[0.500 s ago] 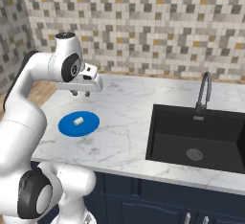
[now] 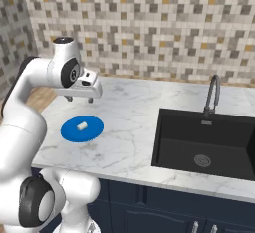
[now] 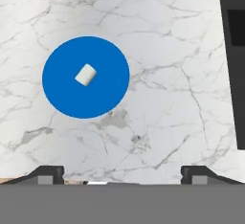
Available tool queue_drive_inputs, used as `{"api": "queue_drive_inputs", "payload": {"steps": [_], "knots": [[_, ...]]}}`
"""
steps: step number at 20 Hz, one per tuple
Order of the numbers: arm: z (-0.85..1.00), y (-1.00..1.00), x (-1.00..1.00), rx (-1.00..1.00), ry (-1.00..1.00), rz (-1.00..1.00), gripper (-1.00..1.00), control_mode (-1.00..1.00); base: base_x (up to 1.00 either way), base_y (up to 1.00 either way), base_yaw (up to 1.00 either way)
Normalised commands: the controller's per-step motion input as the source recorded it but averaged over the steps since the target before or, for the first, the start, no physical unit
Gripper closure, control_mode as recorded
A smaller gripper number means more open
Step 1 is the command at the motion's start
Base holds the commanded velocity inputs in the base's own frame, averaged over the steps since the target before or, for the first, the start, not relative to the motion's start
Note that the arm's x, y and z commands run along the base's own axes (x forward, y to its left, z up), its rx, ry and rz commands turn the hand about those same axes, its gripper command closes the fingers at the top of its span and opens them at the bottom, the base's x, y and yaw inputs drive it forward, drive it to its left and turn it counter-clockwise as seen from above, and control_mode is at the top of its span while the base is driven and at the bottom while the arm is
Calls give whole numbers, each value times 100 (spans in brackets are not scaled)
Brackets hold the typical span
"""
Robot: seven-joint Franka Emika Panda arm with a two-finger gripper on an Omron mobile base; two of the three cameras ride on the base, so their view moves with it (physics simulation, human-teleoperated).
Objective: Pick up the marshmallow and place it in the cup of hot chocolate on the dining counter.
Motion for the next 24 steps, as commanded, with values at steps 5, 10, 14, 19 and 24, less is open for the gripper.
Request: {"api": "queue_drive_inputs", "payload": {"steps": [5,10,14,19,24], "knots": [[-8,17,17,0,3,-11,-100,-100,0,0,0],[0,17,39,2,18,-18,-100,-100,0,0,0],[-4,21,33,0,18,-20,-100,-100,0,0,0],[-13,10,27,1,9,-15,-100,-100,0,0,0],[-23,0,11,5,0,-8,-100,-100,0,0,0]]}}
